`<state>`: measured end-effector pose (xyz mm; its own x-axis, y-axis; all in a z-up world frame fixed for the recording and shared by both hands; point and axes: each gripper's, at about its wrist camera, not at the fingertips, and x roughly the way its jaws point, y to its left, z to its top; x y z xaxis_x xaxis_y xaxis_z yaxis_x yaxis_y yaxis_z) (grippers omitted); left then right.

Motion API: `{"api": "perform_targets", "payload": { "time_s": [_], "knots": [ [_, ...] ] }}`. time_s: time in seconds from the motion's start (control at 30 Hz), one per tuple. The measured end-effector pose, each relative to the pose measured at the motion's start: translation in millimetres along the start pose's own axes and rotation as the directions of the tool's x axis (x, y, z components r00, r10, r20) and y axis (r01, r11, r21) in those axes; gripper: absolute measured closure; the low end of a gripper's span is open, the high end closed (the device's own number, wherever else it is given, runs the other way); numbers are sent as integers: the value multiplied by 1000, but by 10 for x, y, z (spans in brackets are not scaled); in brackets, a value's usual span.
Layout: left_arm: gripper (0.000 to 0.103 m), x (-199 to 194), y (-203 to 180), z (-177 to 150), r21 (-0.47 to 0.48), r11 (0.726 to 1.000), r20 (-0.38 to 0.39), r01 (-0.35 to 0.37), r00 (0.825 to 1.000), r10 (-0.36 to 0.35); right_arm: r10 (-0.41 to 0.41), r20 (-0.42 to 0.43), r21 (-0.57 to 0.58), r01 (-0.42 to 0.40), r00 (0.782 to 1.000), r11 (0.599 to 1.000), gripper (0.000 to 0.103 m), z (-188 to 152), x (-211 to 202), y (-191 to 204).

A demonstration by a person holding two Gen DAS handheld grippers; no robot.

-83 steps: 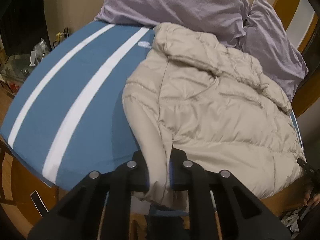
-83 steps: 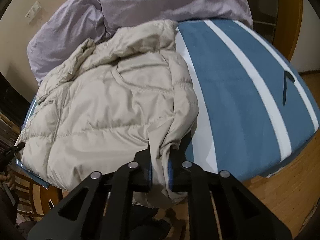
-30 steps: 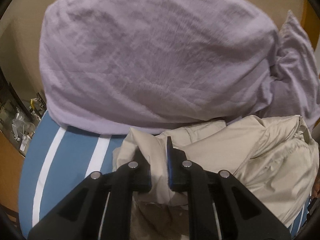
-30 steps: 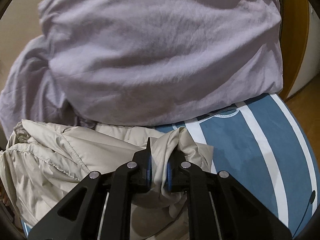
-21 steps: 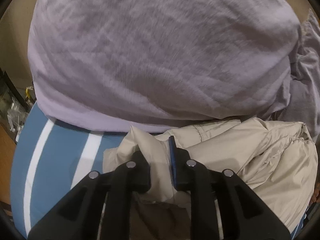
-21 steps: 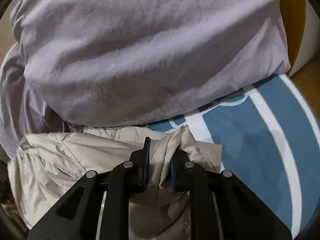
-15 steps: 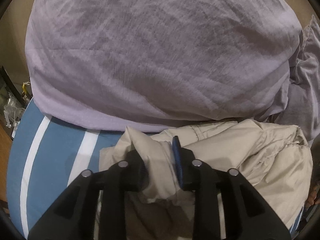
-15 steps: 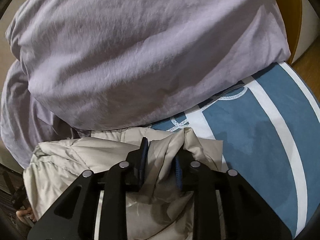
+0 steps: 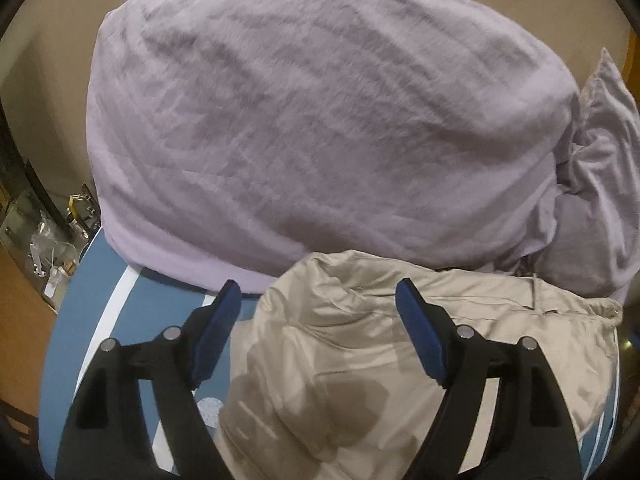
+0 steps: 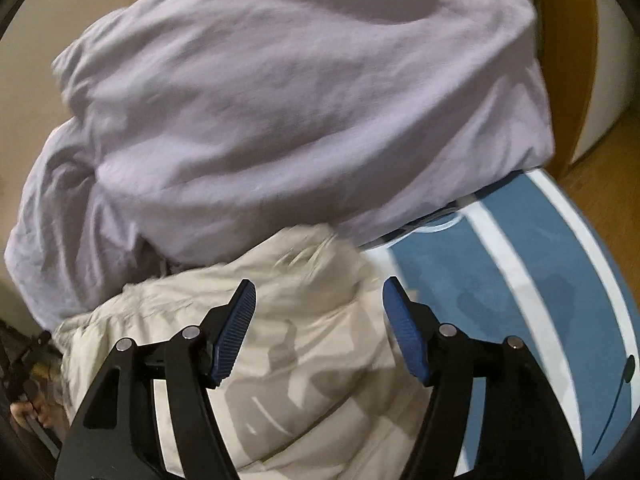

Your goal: Fold large clothes

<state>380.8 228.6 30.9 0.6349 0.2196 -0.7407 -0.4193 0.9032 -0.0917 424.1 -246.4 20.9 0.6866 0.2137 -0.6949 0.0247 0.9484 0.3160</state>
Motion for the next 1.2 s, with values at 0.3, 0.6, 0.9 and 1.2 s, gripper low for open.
{"api": "perform_targets", "payload": {
  "time_s": [0.3, 0.6, 0.9, 1.2],
  "knots": [
    [24, -150, -574, -280, 67, 992, -23, 110, 994, -109, 78, -145, -184, -104, 986, 978, 35, -430, 380, 957],
    [23, -21, -974, -574, 105, 980, -76, 168, 984, -161, -52, -174, -340, -10, 983, 940, 44, -680, 791, 1325],
    [24, -5, -1141, -603, 128, 970, -87, 208, 976, -197, -11, -119, -313, -27, 993, 949, 98, -463, 796, 1230],
    [23, -9, -1400, -571, 182, 955, -59, 232, 973, -225, -22, -50, -281, 8, 999, 960, 99, -232, 857, 1287]
  ]
}}
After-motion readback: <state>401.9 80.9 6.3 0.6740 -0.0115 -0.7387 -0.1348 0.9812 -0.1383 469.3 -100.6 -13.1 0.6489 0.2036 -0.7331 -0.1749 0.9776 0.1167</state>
